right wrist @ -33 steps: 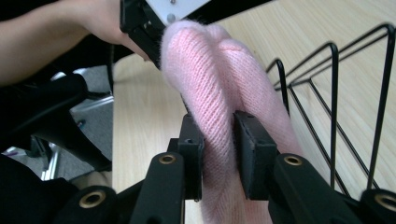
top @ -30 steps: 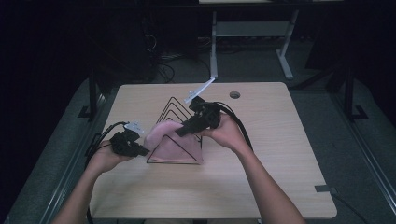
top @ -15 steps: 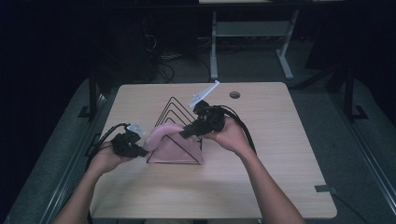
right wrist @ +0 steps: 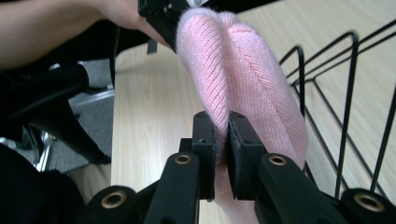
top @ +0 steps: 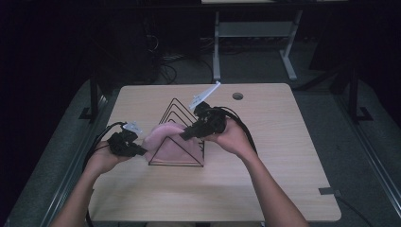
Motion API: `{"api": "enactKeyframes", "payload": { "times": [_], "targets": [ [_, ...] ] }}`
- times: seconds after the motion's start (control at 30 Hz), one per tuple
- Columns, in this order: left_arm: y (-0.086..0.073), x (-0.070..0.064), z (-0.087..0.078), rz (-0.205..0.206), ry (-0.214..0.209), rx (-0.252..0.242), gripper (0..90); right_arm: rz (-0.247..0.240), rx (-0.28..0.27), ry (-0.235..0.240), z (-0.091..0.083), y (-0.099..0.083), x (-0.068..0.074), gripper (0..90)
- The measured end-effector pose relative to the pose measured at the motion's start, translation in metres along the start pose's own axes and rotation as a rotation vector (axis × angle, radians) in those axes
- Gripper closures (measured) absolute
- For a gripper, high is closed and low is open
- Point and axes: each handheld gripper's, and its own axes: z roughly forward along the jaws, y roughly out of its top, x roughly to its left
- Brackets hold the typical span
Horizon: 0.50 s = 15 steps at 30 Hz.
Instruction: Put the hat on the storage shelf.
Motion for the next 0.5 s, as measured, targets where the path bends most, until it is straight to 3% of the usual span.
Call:
{"api": "enactKeyframes", "payload": {
  "times": [0.27, 0.5],
  "targets": [
    [0.002, -0.0008, 0.011, 0.005, -0.004, 0.033, 86.4, 0.035, 0.038, 0.016, 0.0077, -0.0078, -0.0055, 82.4],
    [0.003, -0.0021, 0.0101, 0.007, 0.005, 0.035, 86.0, 0.026, 0.04, 0.021, 0.0108, -0.0078, -0.0056, 82.3]
  ]
}}
